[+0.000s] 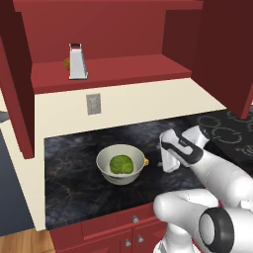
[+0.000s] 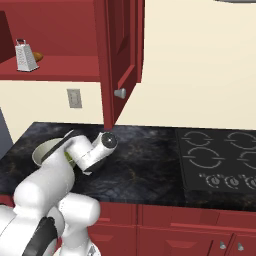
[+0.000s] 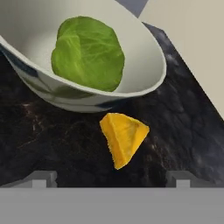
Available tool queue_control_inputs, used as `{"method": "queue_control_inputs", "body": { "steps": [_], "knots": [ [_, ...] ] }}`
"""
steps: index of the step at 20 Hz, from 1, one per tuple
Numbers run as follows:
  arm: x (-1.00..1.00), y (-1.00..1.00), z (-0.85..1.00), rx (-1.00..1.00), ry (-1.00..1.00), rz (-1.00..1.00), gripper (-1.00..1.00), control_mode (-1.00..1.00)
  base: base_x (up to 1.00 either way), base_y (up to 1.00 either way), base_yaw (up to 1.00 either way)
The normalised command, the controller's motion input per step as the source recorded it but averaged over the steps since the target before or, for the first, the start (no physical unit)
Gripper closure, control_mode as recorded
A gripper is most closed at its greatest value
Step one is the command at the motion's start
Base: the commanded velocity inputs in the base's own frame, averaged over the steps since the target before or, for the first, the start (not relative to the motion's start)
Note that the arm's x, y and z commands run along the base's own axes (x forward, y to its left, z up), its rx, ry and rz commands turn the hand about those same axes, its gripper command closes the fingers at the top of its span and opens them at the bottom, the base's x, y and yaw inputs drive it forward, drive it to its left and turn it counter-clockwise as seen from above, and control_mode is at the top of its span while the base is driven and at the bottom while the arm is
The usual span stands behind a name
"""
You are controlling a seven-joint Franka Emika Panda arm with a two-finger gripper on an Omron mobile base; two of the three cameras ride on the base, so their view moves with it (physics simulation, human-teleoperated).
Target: Pick the cheese from the fridge and the cheese grater from the cabinet and place them next to the salad bowl.
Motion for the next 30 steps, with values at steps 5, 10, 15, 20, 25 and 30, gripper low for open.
{"method": "queue_control_inputs", "body": {
  "steps": [5,10,15,20,25,30],
  "knots": [
    [-0.18,0.0,0.01,-0.2,0.0,0.0,-1.0,-1.0,0.0,0.0,0.0],
    [-0.37,0.01,0.33,-0.12,-0.01,0.0,-1.0,-1.0,0.0,0.0,0.0],
    [-0.32,0.15,0.45,-0.07,-0.02,-0.01,-1.0,-1.0,0.0,0.0,0.0],
    [-0.46,0.25,0.56,-0.04,-0.07,0.0,-1.0,-1.0,0.0,0.0,0.0],
    [-0.5,0.16,0.71,0.0,0.0,-0.05,-1.0,-1.0,0.0,0.0,0.0],
    [-0.3,0.09,0.49,0.08,0.0,-0.2,-1.0,-1.0,0.0,0.0,0.0]
  ]
}}
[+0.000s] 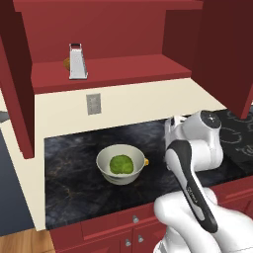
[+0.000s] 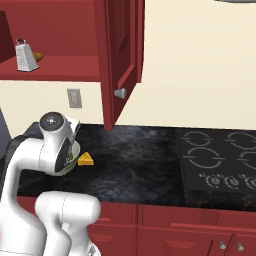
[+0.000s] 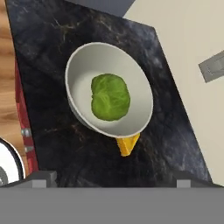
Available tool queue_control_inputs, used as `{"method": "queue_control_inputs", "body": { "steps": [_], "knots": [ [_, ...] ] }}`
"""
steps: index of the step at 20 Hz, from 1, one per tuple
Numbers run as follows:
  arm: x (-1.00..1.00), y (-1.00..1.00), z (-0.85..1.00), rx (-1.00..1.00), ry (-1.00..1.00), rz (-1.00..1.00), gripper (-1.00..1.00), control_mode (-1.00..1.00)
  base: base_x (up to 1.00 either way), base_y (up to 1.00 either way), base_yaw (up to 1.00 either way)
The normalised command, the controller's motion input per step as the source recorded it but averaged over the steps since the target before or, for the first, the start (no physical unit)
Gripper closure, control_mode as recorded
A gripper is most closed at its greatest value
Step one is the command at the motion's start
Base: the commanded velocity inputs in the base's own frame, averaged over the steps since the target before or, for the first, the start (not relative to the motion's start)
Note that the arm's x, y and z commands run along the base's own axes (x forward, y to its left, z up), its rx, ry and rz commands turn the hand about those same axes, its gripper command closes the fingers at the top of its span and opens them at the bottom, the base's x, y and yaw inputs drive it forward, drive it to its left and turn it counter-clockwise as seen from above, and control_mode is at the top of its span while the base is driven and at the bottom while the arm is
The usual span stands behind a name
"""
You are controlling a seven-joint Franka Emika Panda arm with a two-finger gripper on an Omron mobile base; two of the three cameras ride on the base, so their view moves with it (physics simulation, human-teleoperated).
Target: Pick the cheese from the fridge and the cheese grater from the cabinet and place them next to the salad bowl.
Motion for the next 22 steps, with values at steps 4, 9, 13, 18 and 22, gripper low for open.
{"method": "queue_control_inputs", "body": {
  "steps": [4,9,13,18,22],
  "knots": [
    [-0.05,0.08,0.37,0.22,-0.01,-0.2,-1.0,-1.0,0.0,0.0,0.0],
    [-0.21,0.07,0.83,0.11,-0.04,-0.06,-1.0,-1.0,0.0,0.0,0.0],
    [-0.29,0.53,0.55,0.01,-0.1,-0.09,-1.0,-1.0,0.0,0.0,0.0],
    [-0.32,0.32,0.55,0.01,-0.21,-0.14,-1.0,-1.0,0.0,0.0,0.0],
    [-0.33,0.15,0.81,0.07,-0.24,-0.2,-1.0,-1.0,0.0,0.0,0.0]
  ]
}}
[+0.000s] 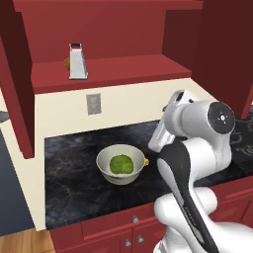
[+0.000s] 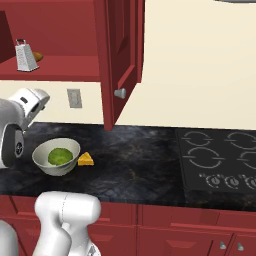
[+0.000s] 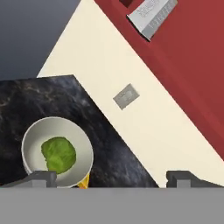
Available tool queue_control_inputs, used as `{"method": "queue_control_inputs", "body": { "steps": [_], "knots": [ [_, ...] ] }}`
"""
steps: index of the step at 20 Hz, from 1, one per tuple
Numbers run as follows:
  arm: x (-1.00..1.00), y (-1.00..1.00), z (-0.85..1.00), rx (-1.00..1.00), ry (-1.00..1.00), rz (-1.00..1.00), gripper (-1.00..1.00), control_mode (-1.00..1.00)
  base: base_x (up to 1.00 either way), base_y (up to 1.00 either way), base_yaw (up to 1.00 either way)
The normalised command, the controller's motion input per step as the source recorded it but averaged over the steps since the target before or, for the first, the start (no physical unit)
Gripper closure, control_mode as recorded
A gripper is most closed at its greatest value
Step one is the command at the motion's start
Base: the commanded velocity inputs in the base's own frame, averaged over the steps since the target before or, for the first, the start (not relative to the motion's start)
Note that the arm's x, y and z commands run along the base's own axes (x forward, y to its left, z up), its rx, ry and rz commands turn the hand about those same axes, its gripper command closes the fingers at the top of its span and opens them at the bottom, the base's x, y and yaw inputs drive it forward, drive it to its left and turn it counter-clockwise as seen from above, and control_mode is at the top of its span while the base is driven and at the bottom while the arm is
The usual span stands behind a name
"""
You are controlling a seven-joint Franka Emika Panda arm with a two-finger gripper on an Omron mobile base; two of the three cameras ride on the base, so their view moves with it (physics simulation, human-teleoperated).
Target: Pick the cheese from the fridge and the cheese grater from the cabinet and place them next to the salad bowl.
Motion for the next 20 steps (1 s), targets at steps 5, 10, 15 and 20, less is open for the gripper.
{"method": "queue_control_inputs", "body": {
  "steps": [5,10,15,20],
  "knots": [
    [-0.18,0.03,0.52,0.32,-0.1,-0.19,-1.0,-1.0,0.0,0.0,0.0],
    [-0.07,-0.02,0.43,0.63,0.0,-0.04,-1.0,-1.0,0.0,0.0,0.0],
    [0.06,0.29,0.21,0.15,0.0,0.02,-1.0,-1.0,0.0,0.0,0.0],
    [0.27,0.39,0.4,-0.14,0.0,0.23,-1.0,-1.0,0.0,0.0,0.0]
  ]
}}
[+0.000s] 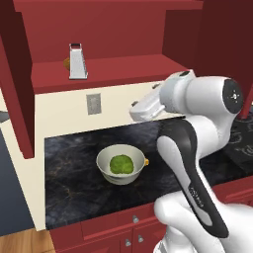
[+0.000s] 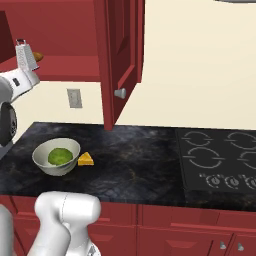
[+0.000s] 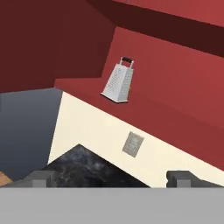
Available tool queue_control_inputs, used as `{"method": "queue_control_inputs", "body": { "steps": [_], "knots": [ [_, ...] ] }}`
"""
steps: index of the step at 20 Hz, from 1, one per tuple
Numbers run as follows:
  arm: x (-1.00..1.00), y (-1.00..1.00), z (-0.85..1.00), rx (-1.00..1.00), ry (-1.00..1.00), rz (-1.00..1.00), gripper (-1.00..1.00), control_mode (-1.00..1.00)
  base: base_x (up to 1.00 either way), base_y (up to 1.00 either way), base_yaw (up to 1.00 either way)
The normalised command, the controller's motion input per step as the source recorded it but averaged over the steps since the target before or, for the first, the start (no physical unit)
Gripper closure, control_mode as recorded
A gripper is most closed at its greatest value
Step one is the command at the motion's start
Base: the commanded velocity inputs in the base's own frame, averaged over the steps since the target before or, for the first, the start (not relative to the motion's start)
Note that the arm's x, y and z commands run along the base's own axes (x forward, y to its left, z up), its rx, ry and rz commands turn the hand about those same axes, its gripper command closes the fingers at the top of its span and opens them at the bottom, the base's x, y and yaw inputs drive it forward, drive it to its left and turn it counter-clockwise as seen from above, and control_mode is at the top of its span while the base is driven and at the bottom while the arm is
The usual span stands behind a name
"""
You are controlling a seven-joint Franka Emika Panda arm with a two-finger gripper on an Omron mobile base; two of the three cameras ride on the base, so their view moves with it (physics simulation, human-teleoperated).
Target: Pick the cheese from the fridge and the cheese grater from the cabinet and place them next to the salad bowl.
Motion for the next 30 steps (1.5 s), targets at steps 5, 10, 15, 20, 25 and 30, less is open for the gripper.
{"method": "queue_control_inputs", "body": {
  "steps": [5,10,15,20,25,30],
  "knots": [
    [0.31,0.06,0.3,0.03,0.05,0.27,-1.0,-1.0,0.0,0.0,0.0],
    [0.38,0.06,0.0,0.24,0.11,0.18,-1.0,-1.0,0.0,0.0,0.0],
    [0.59,0.34,0.07,0.21,0.05,0.17,-1.0,-1.0,0.0,0.0,0.0],
    [0.53,0.07,0.0,0.02,-0.07,0.34,-1.0,-1.0,0.0,0.0,0.0],
    [0.62,-0.14,0.02,0.02,-0.17,0.3,-1.0,-1.0,0.0,0.0,0.0],
    [0.37,0.23,0.16,0.09,0.02,-0.01,-1.0,-1.0,0.0,0.0,0.0]
  ]
}}
